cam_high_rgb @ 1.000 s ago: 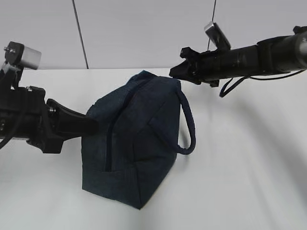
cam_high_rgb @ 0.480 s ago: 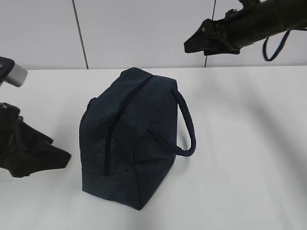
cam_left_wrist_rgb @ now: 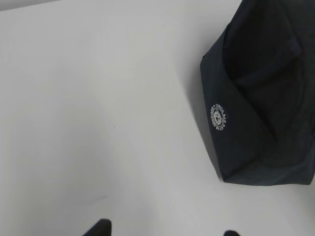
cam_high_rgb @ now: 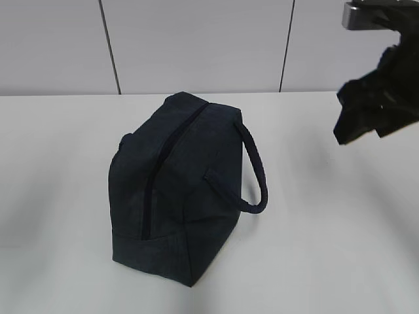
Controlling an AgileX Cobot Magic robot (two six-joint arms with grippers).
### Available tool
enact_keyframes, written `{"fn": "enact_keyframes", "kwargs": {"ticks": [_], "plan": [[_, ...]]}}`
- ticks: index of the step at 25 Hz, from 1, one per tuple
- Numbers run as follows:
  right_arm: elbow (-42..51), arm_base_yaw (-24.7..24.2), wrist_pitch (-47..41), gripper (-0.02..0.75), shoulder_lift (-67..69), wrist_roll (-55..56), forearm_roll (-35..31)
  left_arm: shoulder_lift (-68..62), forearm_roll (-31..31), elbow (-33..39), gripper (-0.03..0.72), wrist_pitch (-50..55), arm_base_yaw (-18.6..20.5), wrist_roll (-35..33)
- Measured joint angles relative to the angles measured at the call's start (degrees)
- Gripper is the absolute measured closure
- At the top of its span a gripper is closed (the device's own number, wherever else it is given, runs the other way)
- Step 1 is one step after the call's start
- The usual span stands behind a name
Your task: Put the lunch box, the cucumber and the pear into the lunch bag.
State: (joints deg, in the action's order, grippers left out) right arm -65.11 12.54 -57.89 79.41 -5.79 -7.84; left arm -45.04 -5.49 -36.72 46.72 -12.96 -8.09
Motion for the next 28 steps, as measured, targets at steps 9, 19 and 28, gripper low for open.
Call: {"fn": "enact_keyframes", "kwargs": {"ticks": [9, 19, 28], "plan": [[21.58, 1.3, -3.09, 0.253, -35.04, 5.79, 6.57, 20.3, 3.27, 0.0, 0.34, 12.68, 0.0, 4.7], [29.43, 1.3, -14.12, 0.254, -76.39, 9.09, 12.33, 33.35, 7.7, 3.38, 0.346, 18.21, 0.0, 8.09], [34.21, 1.58, -14.32, 0.256, -80.59, 9.09, 15.06, 45.44, 7.92, 6.39, 0.346, 17.28, 0.0, 8.09]]}}
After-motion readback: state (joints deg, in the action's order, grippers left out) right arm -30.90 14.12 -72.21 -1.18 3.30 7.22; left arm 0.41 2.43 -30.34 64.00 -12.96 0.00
